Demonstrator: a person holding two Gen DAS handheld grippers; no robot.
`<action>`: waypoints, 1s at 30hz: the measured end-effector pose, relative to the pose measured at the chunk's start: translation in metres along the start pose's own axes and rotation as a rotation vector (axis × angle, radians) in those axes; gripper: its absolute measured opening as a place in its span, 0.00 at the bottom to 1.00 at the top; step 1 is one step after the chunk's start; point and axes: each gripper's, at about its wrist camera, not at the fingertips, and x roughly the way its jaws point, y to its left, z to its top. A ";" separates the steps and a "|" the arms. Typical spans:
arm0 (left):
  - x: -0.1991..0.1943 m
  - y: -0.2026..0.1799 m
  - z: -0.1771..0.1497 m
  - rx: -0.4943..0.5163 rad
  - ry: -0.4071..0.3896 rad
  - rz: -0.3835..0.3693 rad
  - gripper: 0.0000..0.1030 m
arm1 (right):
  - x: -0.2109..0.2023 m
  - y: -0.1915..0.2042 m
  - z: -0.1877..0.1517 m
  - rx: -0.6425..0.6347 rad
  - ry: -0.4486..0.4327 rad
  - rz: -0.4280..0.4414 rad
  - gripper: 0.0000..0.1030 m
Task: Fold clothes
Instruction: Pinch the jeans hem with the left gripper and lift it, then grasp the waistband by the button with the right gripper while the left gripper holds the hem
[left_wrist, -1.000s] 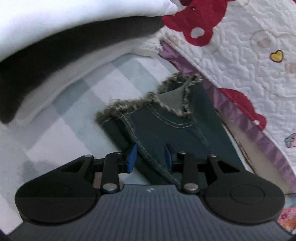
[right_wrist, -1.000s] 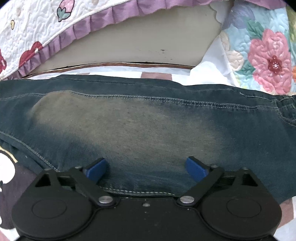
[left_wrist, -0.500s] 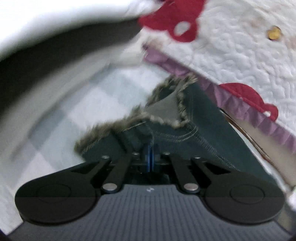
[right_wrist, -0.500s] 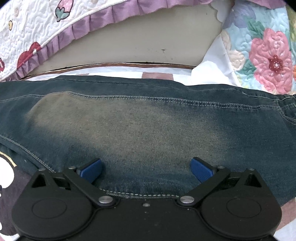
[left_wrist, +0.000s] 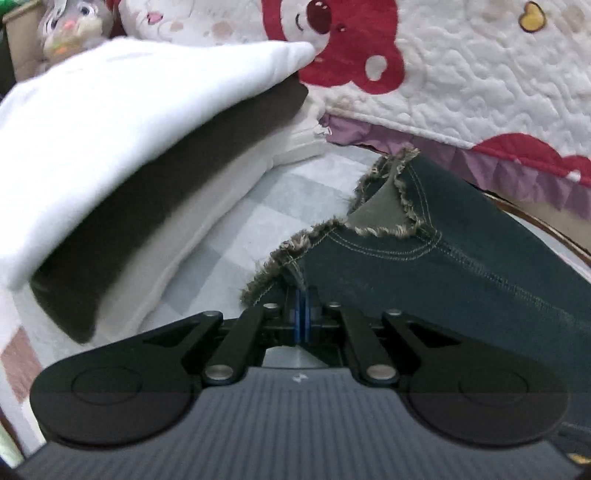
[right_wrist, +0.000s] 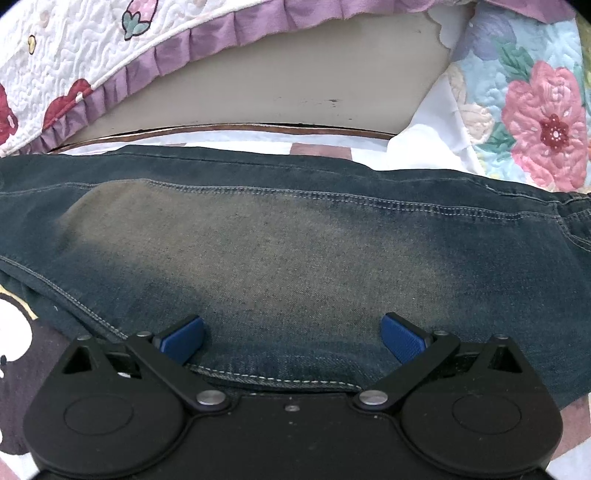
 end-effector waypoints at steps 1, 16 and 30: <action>0.001 0.000 0.000 0.005 0.007 0.009 0.03 | 0.000 0.000 0.001 0.000 0.005 -0.001 1.00; -0.059 -0.105 -0.010 0.167 -0.012 -0.508 0.18 | -0.070 -0.088 -0.018 0.417 -0.177 -0.145 0.92; -0.071 -0.275 -0.095 0.530 0.264 -0.848 0.40 | -0.110 -0.182 -0.089 0.997 -0.312 -0.140 0.84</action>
